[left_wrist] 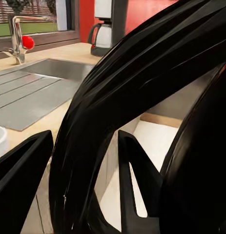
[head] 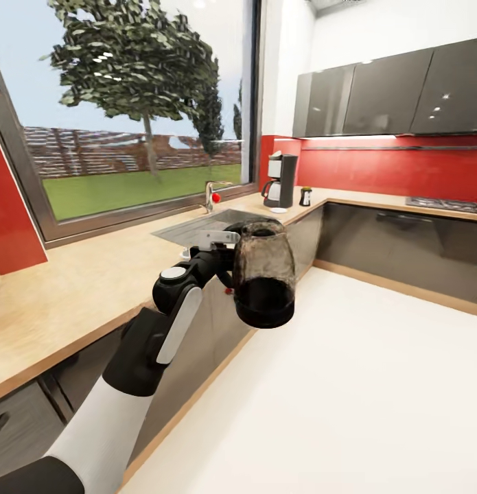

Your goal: Set up a coffee station on the kitchen countertop: keep the coffee maker on the countertop, move the bottle of coffee from the kitchen shelf to the counter next to the coffee maker, place a paper coffee filter on top of the coffee maker, put the saucer next to the coffee maker with the coffee cup on the saucer, and place the electric kettle next to the coffee maker.

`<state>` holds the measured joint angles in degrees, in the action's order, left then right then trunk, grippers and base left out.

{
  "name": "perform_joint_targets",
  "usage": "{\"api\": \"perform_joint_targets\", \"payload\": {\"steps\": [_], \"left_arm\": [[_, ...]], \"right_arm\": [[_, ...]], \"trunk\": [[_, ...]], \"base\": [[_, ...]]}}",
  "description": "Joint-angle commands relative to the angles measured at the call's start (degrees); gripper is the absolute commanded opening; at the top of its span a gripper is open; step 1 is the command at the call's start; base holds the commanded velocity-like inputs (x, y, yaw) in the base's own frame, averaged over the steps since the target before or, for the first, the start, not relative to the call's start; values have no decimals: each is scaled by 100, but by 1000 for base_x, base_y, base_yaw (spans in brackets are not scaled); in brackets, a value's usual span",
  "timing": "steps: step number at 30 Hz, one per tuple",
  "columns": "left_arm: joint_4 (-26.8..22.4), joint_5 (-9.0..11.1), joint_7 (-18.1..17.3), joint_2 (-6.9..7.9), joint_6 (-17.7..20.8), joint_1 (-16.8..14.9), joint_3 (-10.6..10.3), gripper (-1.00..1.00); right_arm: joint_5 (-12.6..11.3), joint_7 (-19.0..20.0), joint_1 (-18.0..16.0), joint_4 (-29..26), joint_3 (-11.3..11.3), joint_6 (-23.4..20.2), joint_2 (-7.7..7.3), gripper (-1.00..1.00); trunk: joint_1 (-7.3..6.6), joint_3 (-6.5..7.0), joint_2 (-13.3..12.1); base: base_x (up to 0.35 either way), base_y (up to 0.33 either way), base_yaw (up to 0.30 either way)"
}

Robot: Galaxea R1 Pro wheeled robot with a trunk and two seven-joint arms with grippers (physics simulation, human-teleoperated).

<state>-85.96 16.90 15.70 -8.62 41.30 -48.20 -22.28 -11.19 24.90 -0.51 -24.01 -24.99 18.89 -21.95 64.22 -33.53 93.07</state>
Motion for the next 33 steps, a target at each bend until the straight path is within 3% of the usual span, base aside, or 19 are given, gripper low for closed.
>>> {"api": "perform_joint_targets", "payload": {"steps": [1,8,19,33], "left_arm": [[-8,49,56,1,20,-5,-4,-100],[-8,46,56,1,18,-5,-4,-100],[-8,42,56,1,22,-5,-4,-100],[-31,41,56,-6,27,-5,-10,-100]], "right_arm": [[-59,15,-5,1,-34,9,-5,100],[-59,12,-6,2,-33,24,-7,100],[-59,12,-3,2,-33,20,-11,100],[-59,15,-6,1,-33,9,-11,100]], "trunk": [[0,-5,3],[0,-5,3],[0,-5,3],[0,-5,3]], "base": [[0,0,-282],[73,0,-130],[299,0,-20],[328,0,-221]]}}
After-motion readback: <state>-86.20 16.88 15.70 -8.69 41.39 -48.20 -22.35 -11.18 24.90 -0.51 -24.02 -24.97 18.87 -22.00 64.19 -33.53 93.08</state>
